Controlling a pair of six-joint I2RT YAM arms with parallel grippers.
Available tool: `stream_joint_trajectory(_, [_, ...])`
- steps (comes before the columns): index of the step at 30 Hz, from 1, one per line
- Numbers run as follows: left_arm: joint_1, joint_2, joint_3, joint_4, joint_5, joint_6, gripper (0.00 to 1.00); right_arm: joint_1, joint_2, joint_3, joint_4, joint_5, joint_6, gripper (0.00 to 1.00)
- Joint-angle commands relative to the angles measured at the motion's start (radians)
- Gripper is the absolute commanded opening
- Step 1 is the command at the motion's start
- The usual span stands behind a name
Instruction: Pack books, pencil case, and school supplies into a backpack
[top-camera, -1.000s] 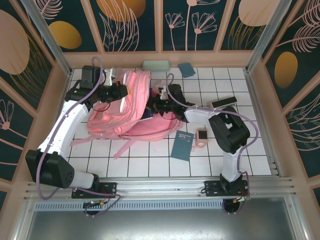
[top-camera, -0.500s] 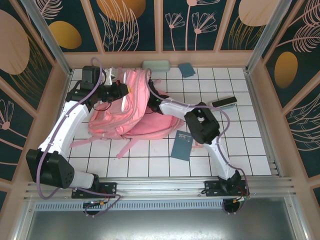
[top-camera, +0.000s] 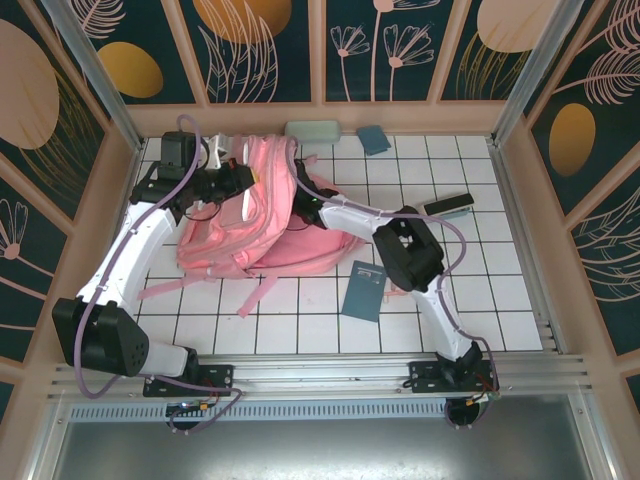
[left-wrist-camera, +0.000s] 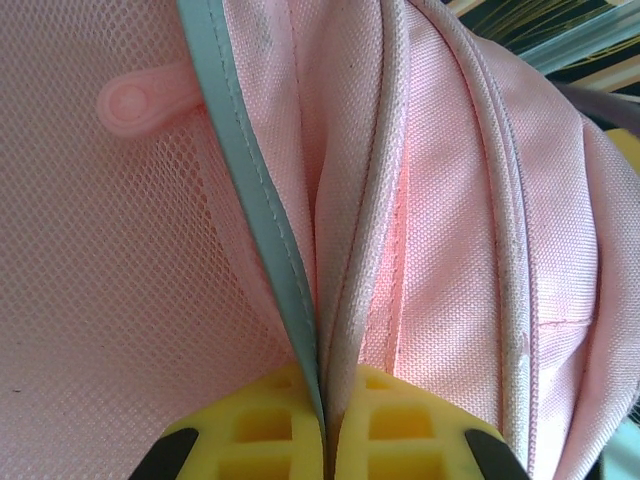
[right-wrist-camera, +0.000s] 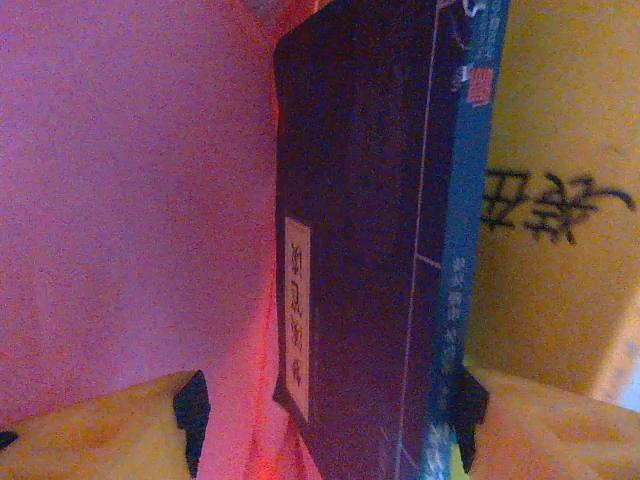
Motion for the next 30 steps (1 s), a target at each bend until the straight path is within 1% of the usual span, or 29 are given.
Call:
stream_joint_trajectory(1, [0.022, -0.043, 0.006, 0.162, 0.031, -0.005, 0.0, -0.026, -0.095, -0.113, 0.134, -0.056, -0.017, 0.68])
stream_joint_trajectory(4, [0.031, -0.048, -0.008, 0.173, 0.031, -0.015, 0.0, -0.045, -0.133, -0.193, 0.211, -0.102, 0.015, 0.7])
stream_joint_trajectory(7, [0.042, -0.056, -0.026, 0.177, 0.019, -0.017, 0.0, -0.067, -0.174, -0.26, 0.238, -0.116, 0.027, 0.7])
stream_joint_trajectory(14, [0.113, -0.093, -0.107, 0.202, -0.028, -0.038, 0.0, -0.119, -0.342, -0.444, 0.309, -0.115, -0.02, 0.67])
stream_joint_trajectory(15, [0.118, -0.094, -0.114, 0.198, -0.043, -0.035, 0.0, -0.124, -0.362, -0.454, 0.293, -0.105, -0.033, 0.67])
stream_joint_trajectory(17, [0.121, -0.091, -0.116, 0.168, -0.095, -0.008, 0.0, -0.141, -0.401, -0.454, 0.193, -0.057, -0.059, 0.65])
stream_joint_trajectory(20, [0.121, -0.072, -0.111, 0.127, -0.154, 0.032, 0.0, -0.182, -0.455, -0.461, 0.039, 0.056, -0.086, 0.6])
stream_joint_trajectory(21, [0.121, -0.063, -0.11, 0.119, -0.166, 0.041, 0.0, -0.197, -0.474, -0.476, 0.023, 0.08, -0.098, 0.59])
stream_joint_trajectory(23, [0.12, -0.043, -0.116, 0.11, -0.181, 0.053, 0.0, -0.231, -0.51, -0.503, -0.001, 0.111, -0.125, 0.58])
stream_joint_trajectory(24, [0.117, -0.028, -0.119, 0.107, -0.184, 0.061, 0.0, -0.233, -0.524, -0.506, -0.025, 0.12, -0.142, 0.58])
stream_joint_trajectory(25, [0.111, -0.009, -0.118, 0.099, -0.195, 0.074, 0.0, -0.271, -0.533, -0.502, -0.053, 0.12, -0.159, 0.58])
stream_joint_trajectory(26, [0.102, 0.004, -0.115, 0.087, -0.215, 0.09, 0.0, -0.287, -0.54, -0.497, -0.081, 0.127, -0.175, 0.58])
stream_joint_trajectory(28, [0.082, 0.019, -0.115, 0.065, -0.286, 0.127, 0.0, -0.323, -0.555, -0.489, -0.147, 0.179, -0.208, 0.59])
stream_joint_trajectory(30, [0.055, 0.015, -0.127, 0.056, -0.364, 0.157, 0.0, -0.362, -0.561, -0.49, -0.189, 0.203, -0.227, 0.59])
